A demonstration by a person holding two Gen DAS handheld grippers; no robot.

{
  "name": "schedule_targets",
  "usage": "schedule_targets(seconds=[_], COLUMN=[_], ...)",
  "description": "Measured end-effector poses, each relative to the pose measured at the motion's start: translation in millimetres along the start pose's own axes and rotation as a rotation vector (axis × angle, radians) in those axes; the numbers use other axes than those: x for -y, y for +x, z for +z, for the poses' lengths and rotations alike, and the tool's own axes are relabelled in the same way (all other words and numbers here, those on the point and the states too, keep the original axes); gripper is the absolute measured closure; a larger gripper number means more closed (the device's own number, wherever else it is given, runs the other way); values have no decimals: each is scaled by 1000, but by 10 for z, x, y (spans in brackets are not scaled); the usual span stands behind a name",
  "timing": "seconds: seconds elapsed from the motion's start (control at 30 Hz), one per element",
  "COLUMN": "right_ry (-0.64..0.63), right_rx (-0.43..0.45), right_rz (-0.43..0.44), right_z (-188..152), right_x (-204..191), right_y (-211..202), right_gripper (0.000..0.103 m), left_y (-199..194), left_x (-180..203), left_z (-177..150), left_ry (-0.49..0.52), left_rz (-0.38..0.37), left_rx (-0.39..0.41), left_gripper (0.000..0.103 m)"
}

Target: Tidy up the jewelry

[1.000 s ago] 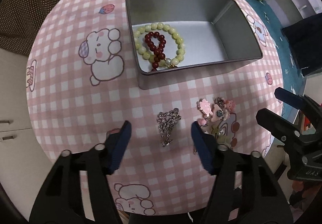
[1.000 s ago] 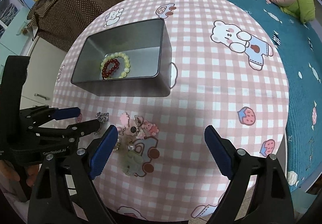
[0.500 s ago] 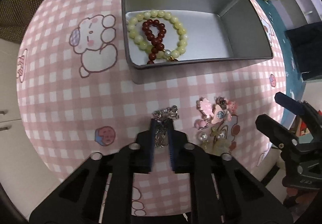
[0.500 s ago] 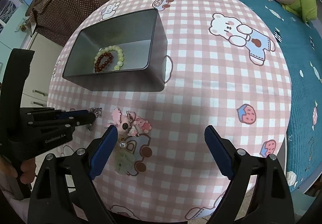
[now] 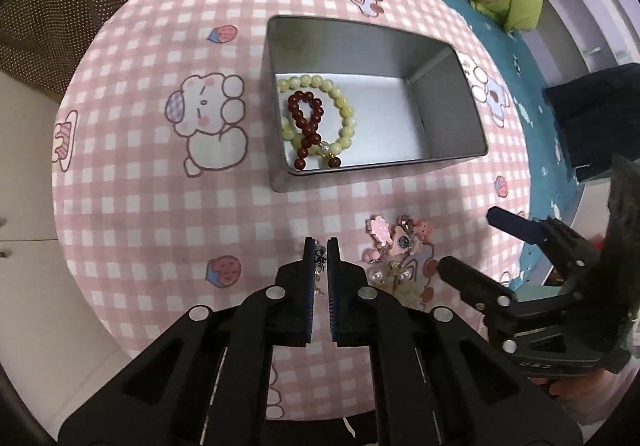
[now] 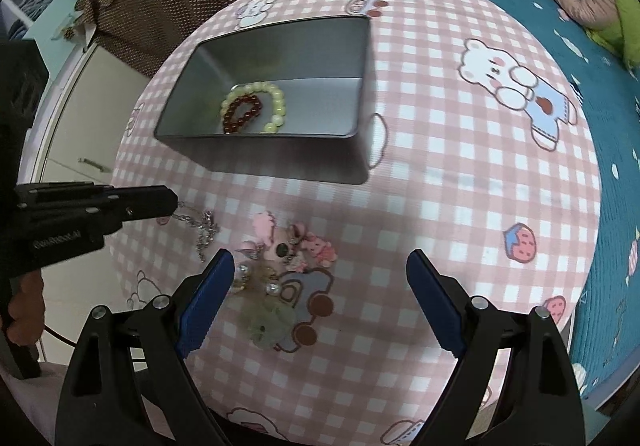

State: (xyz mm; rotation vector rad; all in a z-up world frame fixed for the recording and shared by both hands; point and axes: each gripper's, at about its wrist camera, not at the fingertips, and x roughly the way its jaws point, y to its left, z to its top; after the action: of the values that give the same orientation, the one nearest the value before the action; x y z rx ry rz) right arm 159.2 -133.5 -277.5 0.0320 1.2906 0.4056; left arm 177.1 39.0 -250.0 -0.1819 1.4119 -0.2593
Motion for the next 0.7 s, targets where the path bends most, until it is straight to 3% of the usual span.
schedule_targets(seconds=[0.23, 0.33, 0.47, 0.7], right_ry=[-32, -47, -67, -108], right_rx=[8, 8, -18, -48], right_rz=[20, 56, 113, 169], right_z=[60, 82, 87, 67], right_x=[-90, -151, -258, -429], right_y=[32, 62, 144, 281], right_gripper=[20, 29, 53, 80], left_y=[-466, -655, -799, -673], left_x=[-220, -284, -350, -402], left_z=[-59, -65, -53, -149], left_ry=[-61, -96, -120, -138], left_rz=[-38, -53, -56, -53], left_rx=[74, 109, 142, 118], left_gripper=[98, 98, 98, 97])
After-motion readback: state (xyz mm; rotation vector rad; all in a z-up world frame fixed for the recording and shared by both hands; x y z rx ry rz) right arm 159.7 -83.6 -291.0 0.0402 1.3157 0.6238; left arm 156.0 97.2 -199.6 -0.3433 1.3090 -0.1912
